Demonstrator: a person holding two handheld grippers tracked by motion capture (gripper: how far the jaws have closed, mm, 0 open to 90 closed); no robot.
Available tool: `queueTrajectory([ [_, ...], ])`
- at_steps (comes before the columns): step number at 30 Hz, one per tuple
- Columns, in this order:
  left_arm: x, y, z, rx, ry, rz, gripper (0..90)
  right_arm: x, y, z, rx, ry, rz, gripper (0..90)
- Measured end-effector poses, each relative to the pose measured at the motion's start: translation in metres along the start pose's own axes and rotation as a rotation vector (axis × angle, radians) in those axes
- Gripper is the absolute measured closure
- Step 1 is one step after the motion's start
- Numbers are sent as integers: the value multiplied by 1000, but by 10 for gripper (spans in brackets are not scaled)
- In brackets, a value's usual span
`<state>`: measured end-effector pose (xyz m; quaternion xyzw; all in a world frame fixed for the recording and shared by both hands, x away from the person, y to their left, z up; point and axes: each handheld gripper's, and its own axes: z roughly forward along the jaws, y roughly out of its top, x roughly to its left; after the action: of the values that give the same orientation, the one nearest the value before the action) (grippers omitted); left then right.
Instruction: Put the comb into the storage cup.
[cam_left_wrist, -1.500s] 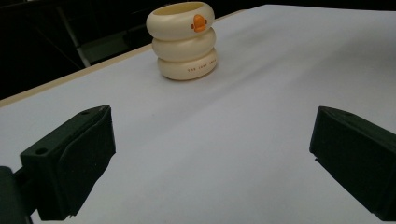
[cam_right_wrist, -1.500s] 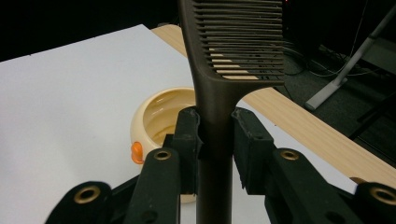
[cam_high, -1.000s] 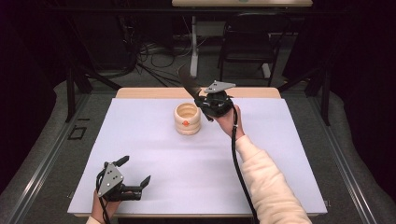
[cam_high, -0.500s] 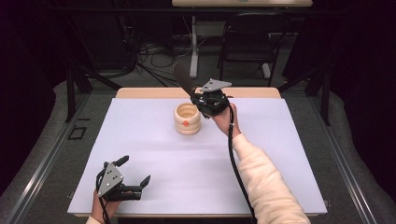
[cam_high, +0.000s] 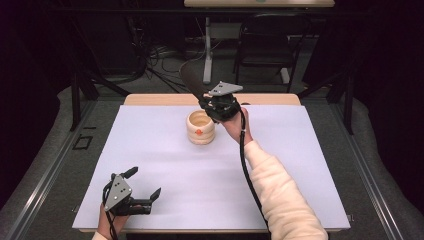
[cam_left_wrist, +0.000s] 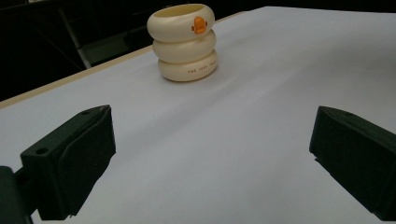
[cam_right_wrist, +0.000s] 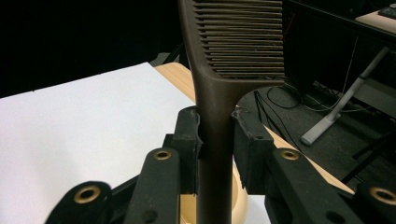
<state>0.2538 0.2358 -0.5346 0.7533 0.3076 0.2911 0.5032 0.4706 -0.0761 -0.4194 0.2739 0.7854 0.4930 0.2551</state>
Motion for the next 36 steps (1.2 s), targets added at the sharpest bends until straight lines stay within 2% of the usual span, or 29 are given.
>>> queueTrajectory([
  [17, 1, 0, 0, -6, 2, -4, 5, 3, 3, 9, -31, 11, -22, 726],
  [36, 1, 0, 0, -3, 0, -9, 5, 5, 2, 24, -76, 11, -18, 726],
])
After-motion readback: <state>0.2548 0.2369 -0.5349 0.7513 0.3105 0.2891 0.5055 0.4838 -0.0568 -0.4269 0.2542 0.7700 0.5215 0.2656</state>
